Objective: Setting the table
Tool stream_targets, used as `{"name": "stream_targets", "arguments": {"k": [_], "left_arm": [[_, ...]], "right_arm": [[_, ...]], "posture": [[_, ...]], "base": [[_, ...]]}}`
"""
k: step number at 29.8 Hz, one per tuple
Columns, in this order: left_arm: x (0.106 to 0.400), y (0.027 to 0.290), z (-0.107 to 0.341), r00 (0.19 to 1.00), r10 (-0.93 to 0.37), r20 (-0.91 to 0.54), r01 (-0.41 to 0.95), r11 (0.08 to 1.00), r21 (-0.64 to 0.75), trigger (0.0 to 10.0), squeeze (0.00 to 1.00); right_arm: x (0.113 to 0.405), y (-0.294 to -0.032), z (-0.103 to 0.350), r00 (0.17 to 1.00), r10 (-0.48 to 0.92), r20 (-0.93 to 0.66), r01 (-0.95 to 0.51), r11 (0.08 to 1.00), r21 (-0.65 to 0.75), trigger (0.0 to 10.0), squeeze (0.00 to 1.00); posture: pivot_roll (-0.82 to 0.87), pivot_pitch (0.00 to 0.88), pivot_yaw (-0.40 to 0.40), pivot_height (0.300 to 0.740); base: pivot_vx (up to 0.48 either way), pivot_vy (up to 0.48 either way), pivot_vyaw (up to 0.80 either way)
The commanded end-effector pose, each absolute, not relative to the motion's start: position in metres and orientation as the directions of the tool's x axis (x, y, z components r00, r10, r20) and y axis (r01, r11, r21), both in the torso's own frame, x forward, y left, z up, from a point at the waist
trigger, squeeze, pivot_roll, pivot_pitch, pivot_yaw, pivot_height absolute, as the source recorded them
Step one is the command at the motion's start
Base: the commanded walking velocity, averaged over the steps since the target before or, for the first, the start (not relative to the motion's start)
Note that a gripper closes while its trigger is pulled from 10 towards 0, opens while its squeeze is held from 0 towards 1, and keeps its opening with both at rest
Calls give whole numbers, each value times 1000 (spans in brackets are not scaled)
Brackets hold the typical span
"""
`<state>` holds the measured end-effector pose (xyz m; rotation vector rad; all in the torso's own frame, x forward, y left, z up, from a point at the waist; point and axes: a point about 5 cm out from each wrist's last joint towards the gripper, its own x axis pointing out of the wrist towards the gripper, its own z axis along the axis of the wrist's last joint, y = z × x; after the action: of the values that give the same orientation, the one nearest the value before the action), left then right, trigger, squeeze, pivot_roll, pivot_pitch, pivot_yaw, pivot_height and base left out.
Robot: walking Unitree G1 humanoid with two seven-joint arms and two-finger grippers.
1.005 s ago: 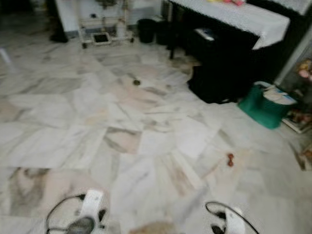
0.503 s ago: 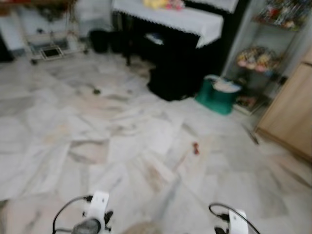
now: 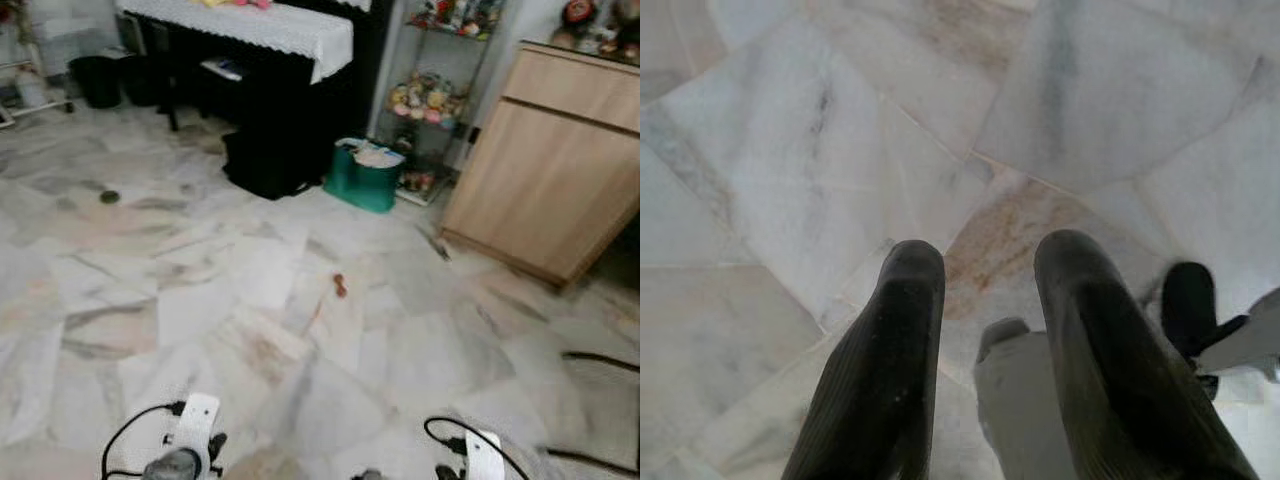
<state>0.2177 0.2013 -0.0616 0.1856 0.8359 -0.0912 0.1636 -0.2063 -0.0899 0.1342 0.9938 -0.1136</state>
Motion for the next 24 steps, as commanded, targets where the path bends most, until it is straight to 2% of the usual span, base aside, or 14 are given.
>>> {"name": "stream_targets", "arguments": {"k": [1,5,11,19,24], "left_arm": [[217,196,-63,661,-23,-750,164,980,114,10000,0],[216,195,-64,658,-26,-752,166,980,111,10000,0],[215,195,-64,655,-27,-755,167,980,109,10000,0],[213,195,-66,649,-27,-761,165,980,106,10000,0],[212,195,-66,645,-22,-763,161,981,108,10000,0]], "right_arm": [[163,-211,-89,542,-47,-839,165,985,52,10000,0],[163,-212,-89,547,-64,-835,183,982,44,10000,0],[163,-212,-89,561,-69,-825,211,976,61,10000,0],[162,-212,-89,548,-77,-833,208,977,47,10000,0],[163,-212,-89,549,-77,-832,207,977,46,10000,0]], "posture": [[147,0,-70,662],[147,0,-70,653],[146,0,-69,662],[149,0,-70,714],[149,0,-70,729]], "base": [[0,0,-475],[0,0,-494],[0,0,0],[0,0,0],[0,0,0]]}}
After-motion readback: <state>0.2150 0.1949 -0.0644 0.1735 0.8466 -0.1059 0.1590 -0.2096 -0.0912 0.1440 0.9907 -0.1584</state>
